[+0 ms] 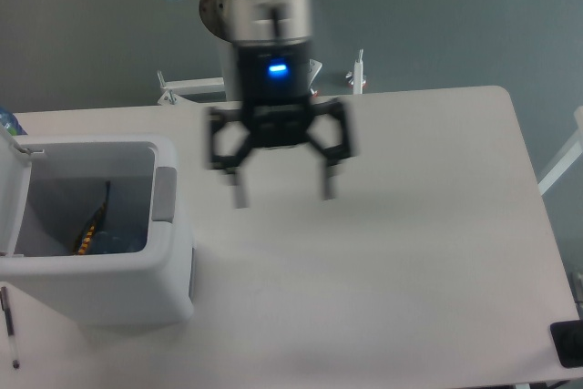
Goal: Place the trash in the trash can
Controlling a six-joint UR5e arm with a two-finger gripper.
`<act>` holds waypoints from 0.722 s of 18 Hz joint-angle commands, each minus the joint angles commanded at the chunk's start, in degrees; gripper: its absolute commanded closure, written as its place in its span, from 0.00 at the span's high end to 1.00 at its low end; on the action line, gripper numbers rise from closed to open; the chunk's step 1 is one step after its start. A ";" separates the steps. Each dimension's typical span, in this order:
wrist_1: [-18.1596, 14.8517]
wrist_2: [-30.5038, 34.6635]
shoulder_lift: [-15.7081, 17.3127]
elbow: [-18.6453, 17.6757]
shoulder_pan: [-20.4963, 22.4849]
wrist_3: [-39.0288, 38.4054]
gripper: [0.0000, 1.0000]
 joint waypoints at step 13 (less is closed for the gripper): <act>-19.16 3.25 4.74 -0.88 17.85 47.04 1.00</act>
